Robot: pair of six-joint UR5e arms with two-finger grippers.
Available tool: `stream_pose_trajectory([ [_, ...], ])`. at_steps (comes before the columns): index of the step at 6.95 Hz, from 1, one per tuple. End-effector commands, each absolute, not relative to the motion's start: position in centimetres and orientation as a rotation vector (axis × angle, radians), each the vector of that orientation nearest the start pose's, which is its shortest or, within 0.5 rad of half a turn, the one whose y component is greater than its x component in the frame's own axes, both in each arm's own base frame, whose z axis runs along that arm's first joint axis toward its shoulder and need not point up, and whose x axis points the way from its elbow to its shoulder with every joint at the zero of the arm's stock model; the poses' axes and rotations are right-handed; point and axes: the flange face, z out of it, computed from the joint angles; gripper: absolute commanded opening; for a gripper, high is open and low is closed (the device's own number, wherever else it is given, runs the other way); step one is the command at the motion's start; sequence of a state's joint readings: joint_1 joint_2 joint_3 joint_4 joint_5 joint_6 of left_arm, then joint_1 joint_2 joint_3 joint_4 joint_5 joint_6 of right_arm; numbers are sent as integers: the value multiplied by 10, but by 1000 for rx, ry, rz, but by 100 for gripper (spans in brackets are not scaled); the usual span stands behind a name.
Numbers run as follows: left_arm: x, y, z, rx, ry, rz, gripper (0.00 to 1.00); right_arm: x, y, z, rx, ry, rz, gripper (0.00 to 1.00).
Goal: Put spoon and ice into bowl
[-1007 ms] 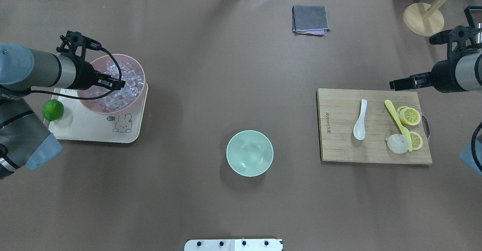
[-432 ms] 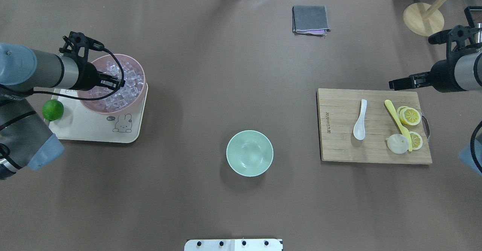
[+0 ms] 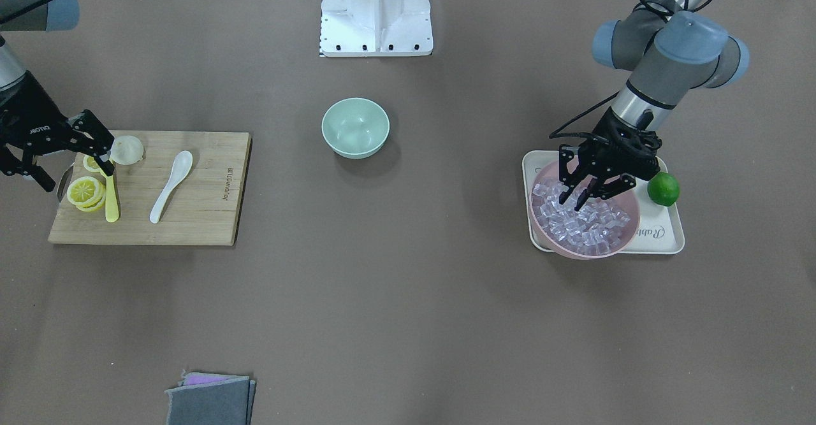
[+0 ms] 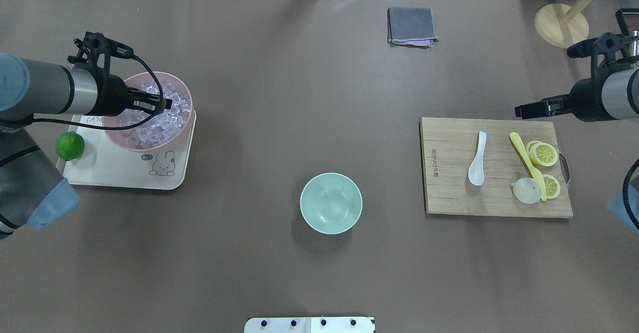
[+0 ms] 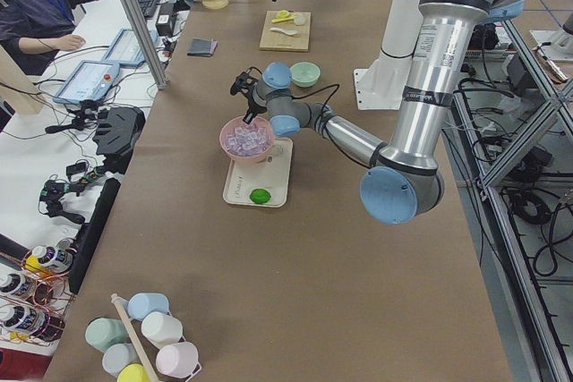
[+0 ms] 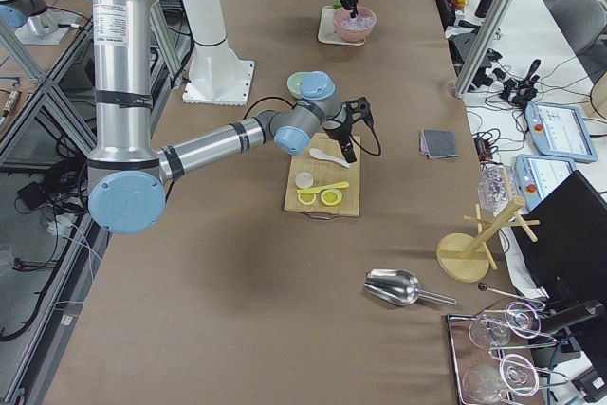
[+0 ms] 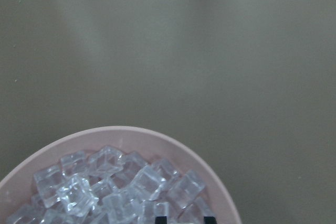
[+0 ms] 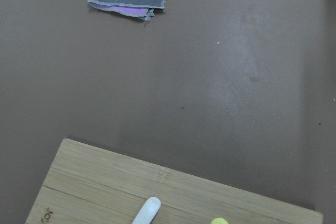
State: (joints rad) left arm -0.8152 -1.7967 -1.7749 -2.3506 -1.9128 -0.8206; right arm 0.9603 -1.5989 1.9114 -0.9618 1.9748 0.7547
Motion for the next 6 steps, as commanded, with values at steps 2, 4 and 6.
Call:
stream_pose_trajectory([
  [2, 361, -439, 298, 535, 1353, -34, 0, -205, -460, 444, 477, -851, -46, 100],
  [4, 452, -370, 271, 587, 1409, -61, 0, -206, -460, 444, 479, -846, -45, 100],
  [6, 551, -300, 226, 578, 1462, -126, 0, -208, -460, 444, 488, -838, -44, 100],
])
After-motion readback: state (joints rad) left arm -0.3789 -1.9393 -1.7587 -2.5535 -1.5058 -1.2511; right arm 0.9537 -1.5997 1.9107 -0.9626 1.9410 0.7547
